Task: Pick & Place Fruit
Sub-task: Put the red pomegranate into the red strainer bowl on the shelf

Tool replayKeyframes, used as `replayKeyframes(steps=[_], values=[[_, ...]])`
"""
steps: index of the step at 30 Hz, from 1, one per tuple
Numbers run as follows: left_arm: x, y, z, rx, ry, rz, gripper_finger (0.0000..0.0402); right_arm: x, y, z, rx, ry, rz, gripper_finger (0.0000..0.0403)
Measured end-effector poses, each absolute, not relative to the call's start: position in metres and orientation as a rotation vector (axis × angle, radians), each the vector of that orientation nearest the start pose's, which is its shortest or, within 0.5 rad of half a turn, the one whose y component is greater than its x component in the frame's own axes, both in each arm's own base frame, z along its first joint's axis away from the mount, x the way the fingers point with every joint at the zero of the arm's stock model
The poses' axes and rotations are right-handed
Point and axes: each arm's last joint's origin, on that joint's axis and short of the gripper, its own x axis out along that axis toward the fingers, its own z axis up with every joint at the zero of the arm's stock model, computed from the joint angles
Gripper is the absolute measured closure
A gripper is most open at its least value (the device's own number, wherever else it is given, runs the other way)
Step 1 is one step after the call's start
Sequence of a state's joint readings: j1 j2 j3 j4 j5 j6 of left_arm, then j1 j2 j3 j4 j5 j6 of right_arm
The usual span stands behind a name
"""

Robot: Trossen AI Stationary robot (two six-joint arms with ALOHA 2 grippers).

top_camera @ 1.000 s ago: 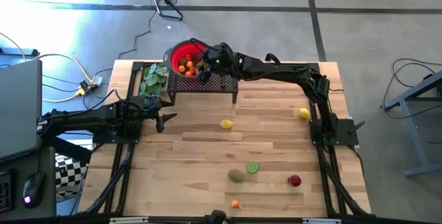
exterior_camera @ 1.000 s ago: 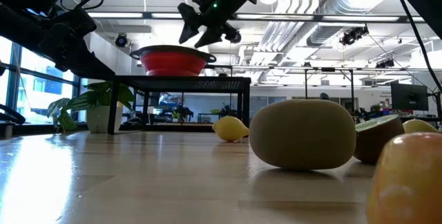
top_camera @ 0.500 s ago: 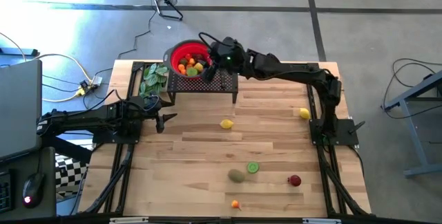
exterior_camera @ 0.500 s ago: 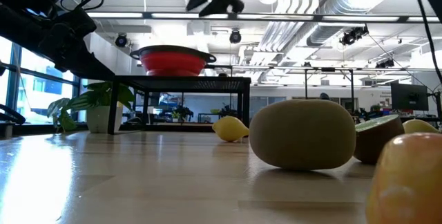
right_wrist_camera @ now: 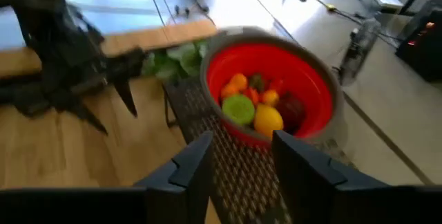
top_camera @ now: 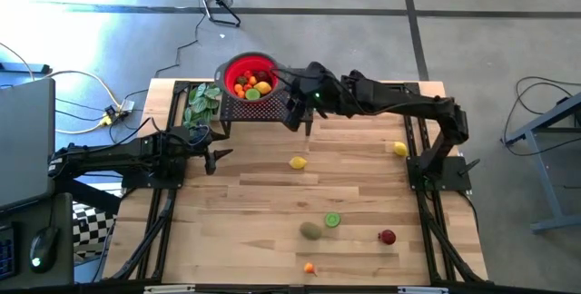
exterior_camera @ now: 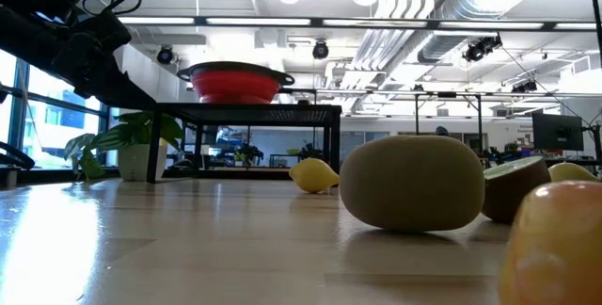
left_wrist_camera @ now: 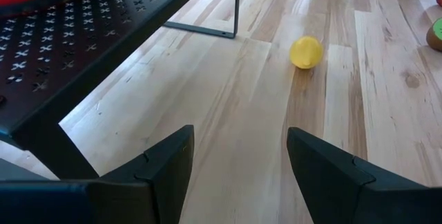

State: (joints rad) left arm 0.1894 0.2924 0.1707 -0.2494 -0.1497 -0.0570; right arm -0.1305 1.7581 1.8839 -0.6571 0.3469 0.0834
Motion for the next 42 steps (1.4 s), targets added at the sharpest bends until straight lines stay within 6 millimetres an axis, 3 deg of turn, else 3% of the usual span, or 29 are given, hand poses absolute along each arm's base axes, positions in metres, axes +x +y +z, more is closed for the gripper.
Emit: replayKeyframes(steps=[9,15,25,37,42], values=[[0.105,0.024,0.174,-0.063,0.363,0.346,0.0174,0.368,-0.021,0.402,-0.027,0.632,-0.505,0.0315],[0.105,0.024,0.174,-0.063,0.368,0.346,0.0174,0.353,0.011,0.387,0.076,0.797,-0.531,0.0343],[0.104,0.024,0.173,-0.063,0.375,0.346,0.0174,0.31,0.068,0.369,0.278,1.044,-0.699,0.0373],[0.104,0.024,0.173,-0.063,0.375,0.346,0.0174,0.288,0.12,0.366,0.437,1.011,-0.762,0.0376],[0.104,0.024,0.173,-0.065,0.376,0.347,0.0174,0.283,0.129,0.345,0.534,1.069,-0.834,0.0389]])
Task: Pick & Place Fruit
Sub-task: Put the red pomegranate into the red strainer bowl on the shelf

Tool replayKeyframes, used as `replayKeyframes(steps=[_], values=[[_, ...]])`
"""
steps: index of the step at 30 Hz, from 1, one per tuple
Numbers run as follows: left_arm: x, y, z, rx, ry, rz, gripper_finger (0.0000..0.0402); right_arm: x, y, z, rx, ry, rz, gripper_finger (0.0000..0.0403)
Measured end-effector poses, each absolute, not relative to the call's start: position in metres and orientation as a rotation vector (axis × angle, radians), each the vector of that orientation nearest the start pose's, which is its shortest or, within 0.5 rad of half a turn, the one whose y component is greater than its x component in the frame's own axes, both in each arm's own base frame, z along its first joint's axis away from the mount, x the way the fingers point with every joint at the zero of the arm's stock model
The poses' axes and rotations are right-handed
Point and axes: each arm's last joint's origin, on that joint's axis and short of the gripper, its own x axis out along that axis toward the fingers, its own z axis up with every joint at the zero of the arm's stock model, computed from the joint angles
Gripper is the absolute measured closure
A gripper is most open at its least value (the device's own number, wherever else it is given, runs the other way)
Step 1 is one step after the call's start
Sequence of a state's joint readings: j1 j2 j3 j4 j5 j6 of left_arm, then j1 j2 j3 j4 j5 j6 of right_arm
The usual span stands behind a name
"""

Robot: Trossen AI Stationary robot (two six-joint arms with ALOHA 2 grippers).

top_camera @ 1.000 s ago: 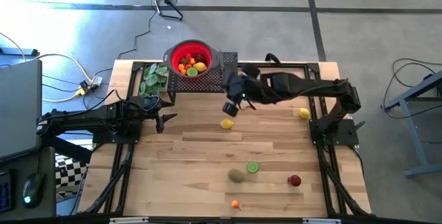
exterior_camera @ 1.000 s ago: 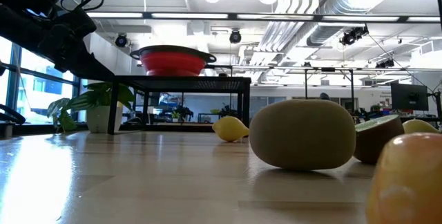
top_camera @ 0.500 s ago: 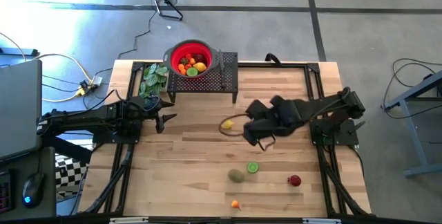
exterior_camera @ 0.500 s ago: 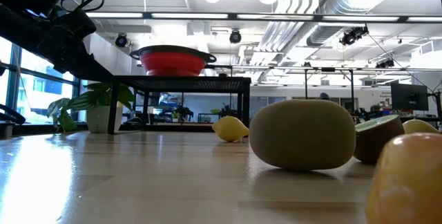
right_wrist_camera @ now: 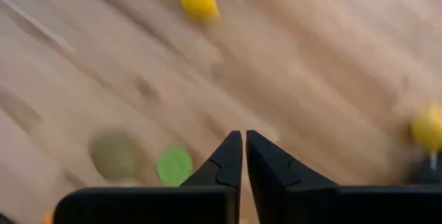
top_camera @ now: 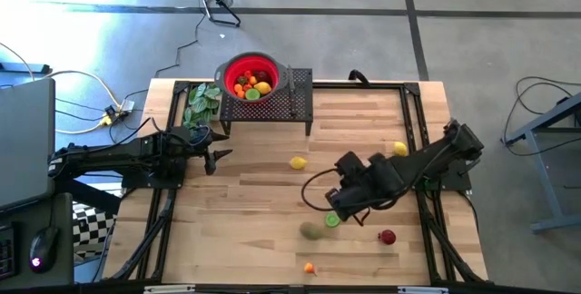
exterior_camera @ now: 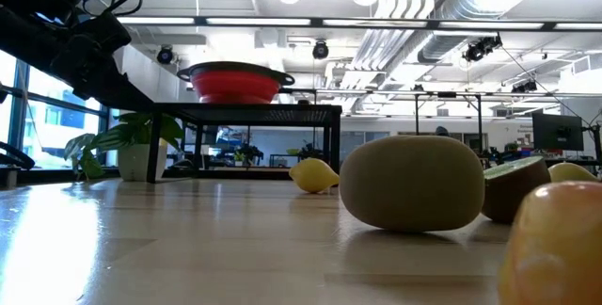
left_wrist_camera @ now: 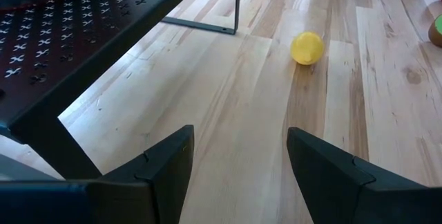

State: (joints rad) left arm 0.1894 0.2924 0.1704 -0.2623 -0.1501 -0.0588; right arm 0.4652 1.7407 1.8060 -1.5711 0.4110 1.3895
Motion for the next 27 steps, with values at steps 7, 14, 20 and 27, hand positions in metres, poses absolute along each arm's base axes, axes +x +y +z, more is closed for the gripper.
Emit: replayKeyframes(steps=[7,14,20,27], values=[[0.104,0.024,0.173,-0.067,0.375,0.347,0.0174,0.268,0.132,0.296,0.562,1.314,-0.941,0.04],[0.104,0.024,0.173,-0.068,0.379,0.347,0.0174,0.226,0.136,0.302,0.658,1.265,-0.974,0.0401],[0.104,0.024,0.173,-0.068,0.377,0.347,0.0174,0.179,0.138,0.309,0.88,1.167,-1.026,0.0401],[0.105,0.025,0.175,-0.091,0.355,0.351,0.0174,0.159,0.155,0.279,1.045,1.352,-0.897,0.0401]])
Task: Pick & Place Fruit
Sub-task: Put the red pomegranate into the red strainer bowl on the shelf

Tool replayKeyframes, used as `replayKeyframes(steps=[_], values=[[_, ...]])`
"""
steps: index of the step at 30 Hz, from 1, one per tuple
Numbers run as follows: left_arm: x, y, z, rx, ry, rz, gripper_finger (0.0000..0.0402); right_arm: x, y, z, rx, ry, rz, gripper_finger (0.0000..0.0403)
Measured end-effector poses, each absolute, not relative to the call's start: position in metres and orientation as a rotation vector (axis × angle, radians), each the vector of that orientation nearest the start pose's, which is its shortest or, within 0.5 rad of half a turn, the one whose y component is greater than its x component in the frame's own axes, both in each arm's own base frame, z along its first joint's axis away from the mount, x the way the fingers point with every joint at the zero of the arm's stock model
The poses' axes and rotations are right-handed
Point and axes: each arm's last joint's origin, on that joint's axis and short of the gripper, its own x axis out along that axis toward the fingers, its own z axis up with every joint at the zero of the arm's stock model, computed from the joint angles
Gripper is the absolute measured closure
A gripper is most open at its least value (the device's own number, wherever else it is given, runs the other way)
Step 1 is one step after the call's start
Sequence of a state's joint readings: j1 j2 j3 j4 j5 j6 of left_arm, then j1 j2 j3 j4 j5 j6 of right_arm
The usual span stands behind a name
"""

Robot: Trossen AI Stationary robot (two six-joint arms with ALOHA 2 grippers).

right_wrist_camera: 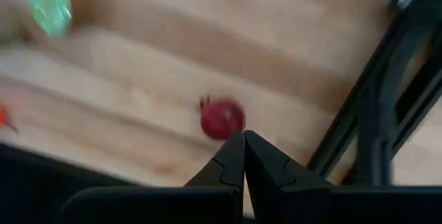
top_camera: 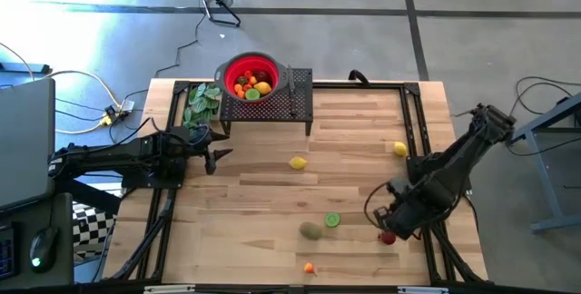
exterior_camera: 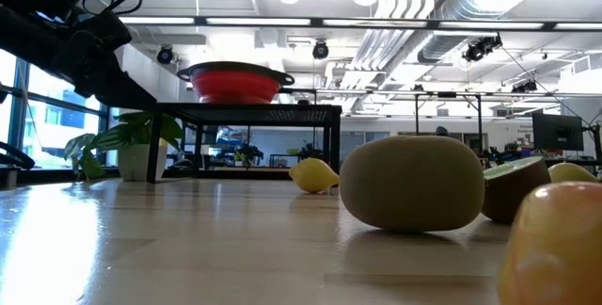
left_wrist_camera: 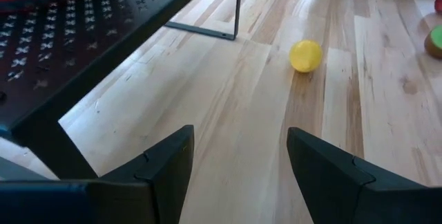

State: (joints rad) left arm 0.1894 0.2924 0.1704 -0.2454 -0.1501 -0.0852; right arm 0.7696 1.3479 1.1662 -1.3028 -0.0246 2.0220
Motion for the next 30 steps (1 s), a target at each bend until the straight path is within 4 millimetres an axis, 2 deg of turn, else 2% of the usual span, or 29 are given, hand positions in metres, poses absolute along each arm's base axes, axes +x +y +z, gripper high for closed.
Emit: replayKeyframes(steps=[5,12,15,18,21,26,30], values=[[0.106,0.025,0.177,-0.093,0.328,0.351,0.0174,0.155,0.165,0.259,1.079,1.482,-0.832,0.0401],[0.106,0.025,0.179,-0.093,0.31,0.351,0.0174,0.154,0.164,0.248,1.039,1.479,-0.81,0.0401],[0.106,0.025,0.179,-0.093,0.31,0.351,0.0174,0.154,0.164,0.246,1.006,1.494,-0.774,0.0388],[0.106,0.025,0.179,-0.093,0.31,0.351,0.0174,0.154,0.164,0.245,0.975,1.503,-0.742,0.0354],[0.106,0.025,0.179,-0.093,0.311,0.351,0.0174,0.155,0.164,0.245,0.915,1.517,-0.656,0.0302],[0.106,0.025,0.179,-0.093,0.312,0.351,0.0174,0.157,0.168,0.245,0.709,1.48,-0.435,0.0206],[0.106,0.025,0.179,-0.093,0.312,0.351,0.0174,0.157,0.174,0.239,0.549,1.475,-0.34,0.0151]])
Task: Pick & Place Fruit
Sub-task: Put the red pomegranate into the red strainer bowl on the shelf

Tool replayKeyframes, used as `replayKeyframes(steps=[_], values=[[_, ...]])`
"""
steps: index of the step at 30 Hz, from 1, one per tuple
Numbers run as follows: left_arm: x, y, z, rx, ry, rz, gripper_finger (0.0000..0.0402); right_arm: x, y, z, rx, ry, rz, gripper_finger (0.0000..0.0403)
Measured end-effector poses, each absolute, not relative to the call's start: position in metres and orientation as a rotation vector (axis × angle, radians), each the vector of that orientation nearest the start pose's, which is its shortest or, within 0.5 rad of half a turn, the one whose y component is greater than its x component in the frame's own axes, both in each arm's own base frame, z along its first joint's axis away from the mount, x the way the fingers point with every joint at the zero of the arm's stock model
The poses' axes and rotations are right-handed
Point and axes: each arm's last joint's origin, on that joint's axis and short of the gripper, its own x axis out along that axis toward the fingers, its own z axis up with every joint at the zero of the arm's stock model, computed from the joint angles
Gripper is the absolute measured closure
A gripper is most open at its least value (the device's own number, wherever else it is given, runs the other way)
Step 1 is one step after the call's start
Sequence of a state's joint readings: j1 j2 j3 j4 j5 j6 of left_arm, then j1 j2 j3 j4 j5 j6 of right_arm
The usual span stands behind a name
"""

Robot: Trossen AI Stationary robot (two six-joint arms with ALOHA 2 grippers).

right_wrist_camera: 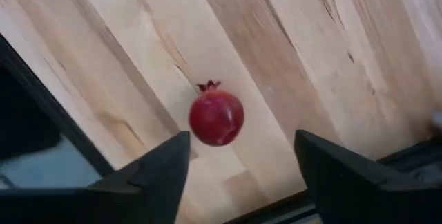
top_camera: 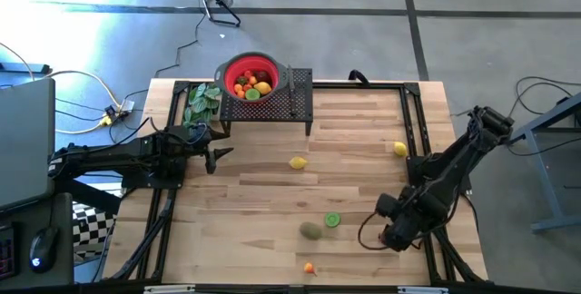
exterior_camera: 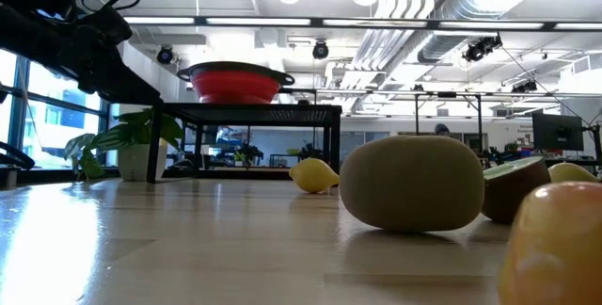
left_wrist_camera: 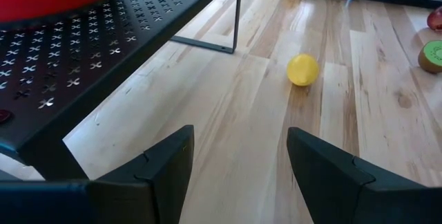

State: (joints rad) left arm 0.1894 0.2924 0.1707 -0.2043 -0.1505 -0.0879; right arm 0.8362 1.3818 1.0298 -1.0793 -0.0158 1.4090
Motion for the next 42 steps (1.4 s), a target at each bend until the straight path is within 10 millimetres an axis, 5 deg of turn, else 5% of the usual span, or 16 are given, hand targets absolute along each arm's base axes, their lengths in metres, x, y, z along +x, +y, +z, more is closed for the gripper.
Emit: replayKeyframes(steps=[7,16,26,42], values=[[0.106,0.025,0.178,-0.084,0.318,0.35,0.0174,0.156,0.193,0.219,0.33,1.561,-0.193,0.0105],[0.106,0.025,0.178,-0.089,0.321,0.352,0.0174,0.153,0.215,0.194,0.131,1.575,-0.094,0.0097],[0.106,0.025,0.178,-0.092,0.321,0.352,0.0174,0.157,0.218,0.192,0.095,1.458,-0.118,0.0095],[0.106,0.025,0.178,-0.093,0.32,0.352,0.0174,0.164,0.232,0.156,0.049,1.53,-0.153,0.0095]])
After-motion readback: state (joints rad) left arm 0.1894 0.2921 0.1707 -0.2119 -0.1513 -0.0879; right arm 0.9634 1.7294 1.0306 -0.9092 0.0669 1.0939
